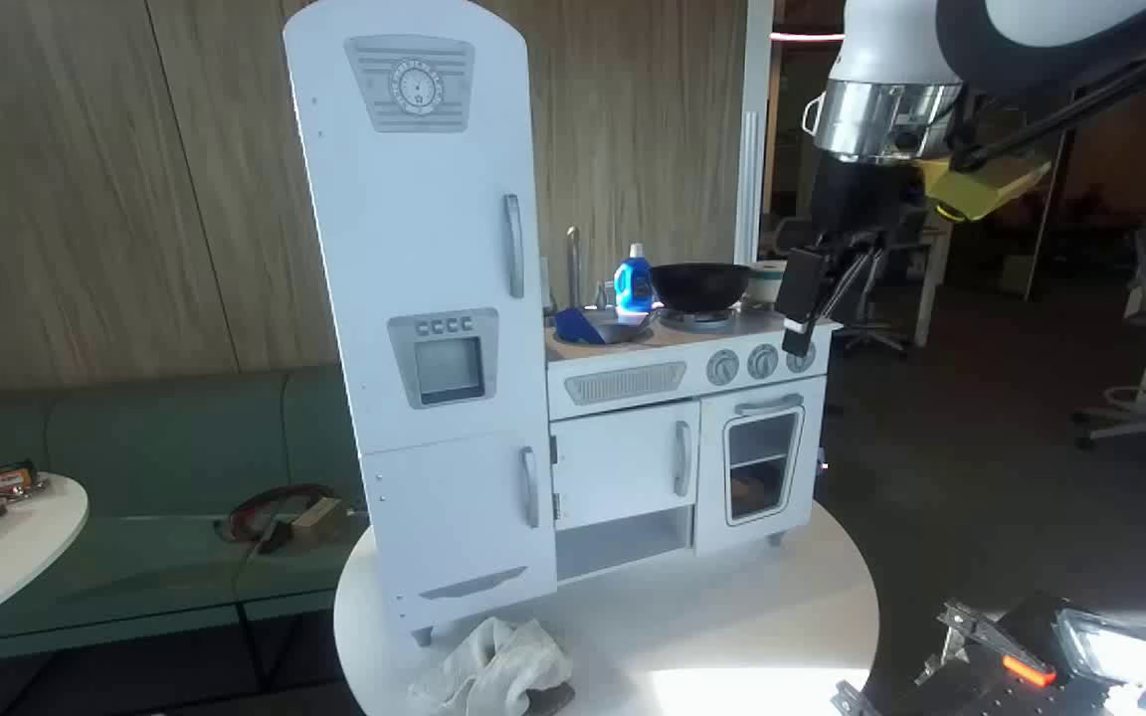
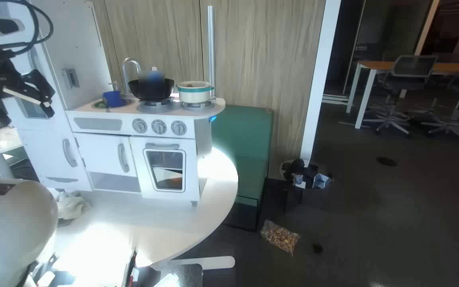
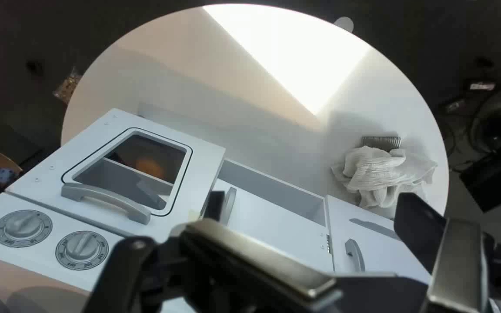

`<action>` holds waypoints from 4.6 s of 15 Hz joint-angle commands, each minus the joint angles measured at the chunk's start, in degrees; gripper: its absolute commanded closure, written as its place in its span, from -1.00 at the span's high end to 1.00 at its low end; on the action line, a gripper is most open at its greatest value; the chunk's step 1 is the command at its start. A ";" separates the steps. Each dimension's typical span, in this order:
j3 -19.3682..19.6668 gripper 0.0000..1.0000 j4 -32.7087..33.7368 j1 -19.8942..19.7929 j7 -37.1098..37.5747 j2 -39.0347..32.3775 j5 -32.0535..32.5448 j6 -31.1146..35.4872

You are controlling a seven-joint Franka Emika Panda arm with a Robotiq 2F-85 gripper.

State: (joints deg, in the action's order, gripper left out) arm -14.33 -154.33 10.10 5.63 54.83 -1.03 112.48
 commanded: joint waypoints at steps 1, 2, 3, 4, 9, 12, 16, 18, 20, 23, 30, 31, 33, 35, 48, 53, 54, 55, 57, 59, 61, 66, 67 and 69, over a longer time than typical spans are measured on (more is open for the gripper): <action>0.33 1.00 0.34 0.42 0.32 -0.09 0.36 -0.13; 0.32 1.00 0.51 0.41 0.31 -0.04 0.36 -0.13; 0.32 1.00 0.59 0.41 0.31 0.03 0.36 -0.13; 0.32 1.00 0.61 0.41 0.31 0.03 0.36 -0.13; 0.32 1.00 0.61 0.41 0.31 0.03 0.36 -0.13; 0.32 1.00 0.61 0.41 0.31 0.03 0.36 -0.13; 0.27 1.00 1.17 -2.87 1.70 -0.68 3.16 1.47; 0.63 1.00 2.03 -6.86 3.46 0.42 8.57 2.87; 2.38 1.00 3.26 -10.65 4.51 0.91 12.91 3.62; 4.81 1.00 5.89 -16.93 6.21 -0.87 19.12 6.53; 13.90 1.00 15.54 -24.39 4.39 -13.01 23.12 15.78; 15.03 1.00 17.31 -24.48 3.61 -15.59 22.64 16.65; 16.64 1.00 20.63 -24.48 2.77 -20.43 21.96 17.84; 17.87 1.00 23.95 -24.26 1.96 -25.30 21.76 18.42; 22.26 1.00 35.04 -23.13 -1.84 -39.88 17.61 19.09; 21.36 1.00 43.50 -22.29 -1.63 -45.63 17.29 16.53; 21.52 1.00 45.44 -21.99 -2.70 -47.03 16.83 16.47; 21.74 1.00 48.42 -21.69 -3.48 -48.88 16.41 15.36; 22.60 1.00 52.23 -21.33 -4.88 -52.33 15.80 15.86; 22.80 1.00 56.22 -20.92 -6.40 -54.91 13.77 11.83; 23.92 1.00 63.71 -21.75 -9.56 -60.48 9.87 5.60; 24.74 1.00 76.54 -23.52 -14.86 -68.20 3.09 -8.16; 24.66 1.00 78.80 -24.08 -15.20 -69.52 1.55 -10.20; 24.21 1.00 82.53 -25.34 -16.91 -71.67 -2.34 -12.85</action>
State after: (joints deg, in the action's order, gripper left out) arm 10.09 -80.77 -13.66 -8.32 -12.10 1.55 104.98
